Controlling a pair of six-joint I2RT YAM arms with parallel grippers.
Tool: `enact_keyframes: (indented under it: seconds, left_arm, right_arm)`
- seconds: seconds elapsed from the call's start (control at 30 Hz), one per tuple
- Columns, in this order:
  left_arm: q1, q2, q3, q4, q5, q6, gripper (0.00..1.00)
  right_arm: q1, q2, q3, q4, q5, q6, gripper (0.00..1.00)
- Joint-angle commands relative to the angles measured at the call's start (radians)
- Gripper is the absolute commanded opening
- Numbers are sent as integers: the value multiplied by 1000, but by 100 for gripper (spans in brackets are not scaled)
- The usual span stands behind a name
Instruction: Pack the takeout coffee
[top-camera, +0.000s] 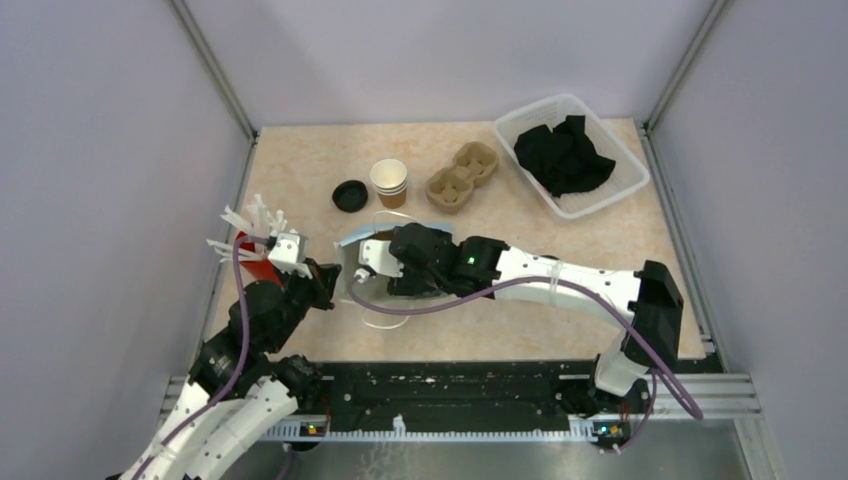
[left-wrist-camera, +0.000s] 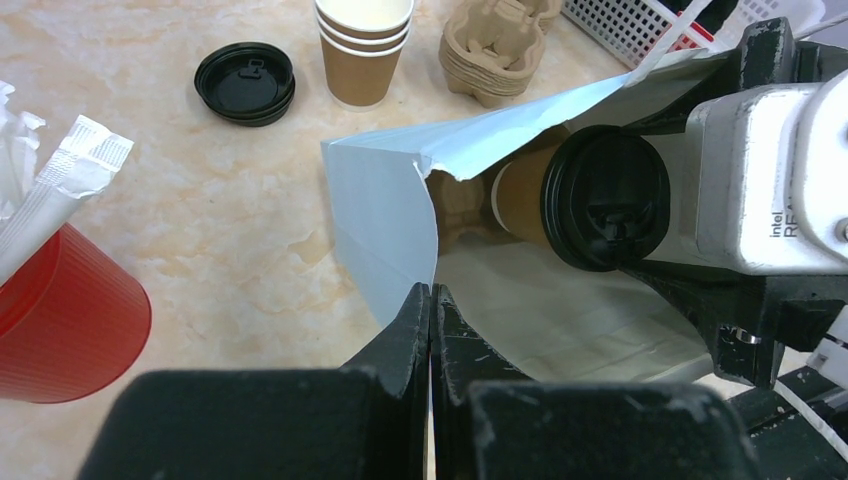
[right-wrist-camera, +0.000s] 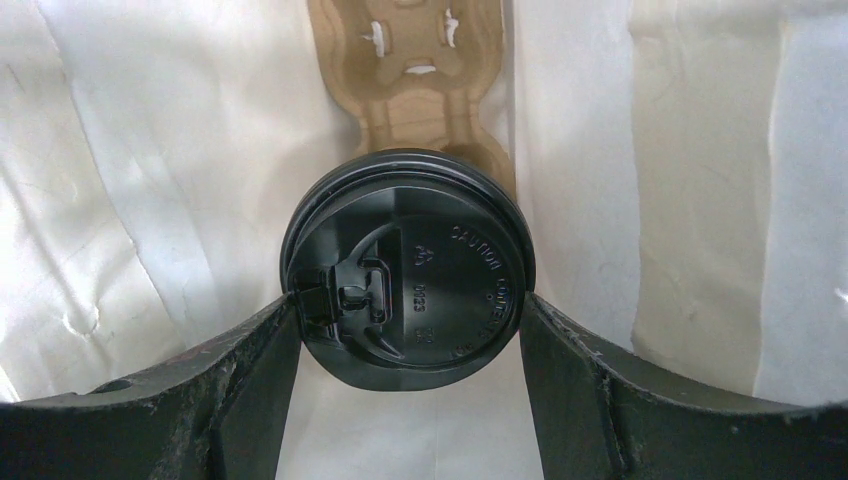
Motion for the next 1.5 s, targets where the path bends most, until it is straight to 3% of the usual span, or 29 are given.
enact_keyframes:
  seconds: [0.0, 0.3, 0.5, 0.77, 1.47]
  left_arm:
    - [1, 10, -11, 42, 2, 22, 0]
    - [2, 79, -15, 65, 30, 54, 0]
    - [0, 65, -26, 70, 50, 59, 0]
    - [1, 71, -26, 74, 71, 67, 0]
    - [0, 71, 1, 86, 81, 91, 0]
  right_arm:
    - [-11, 3, -2, 63, -62, -23, 37]
    - [-33, 61, 64, -5, -3, -33, 37]
    - [-56, 13, 10, 78, 61, -59, 37]
    - [-90, 27, -17, 160, 14, -94, 37]
    - [-135, 99, 56, 154, -126, -185, 41]
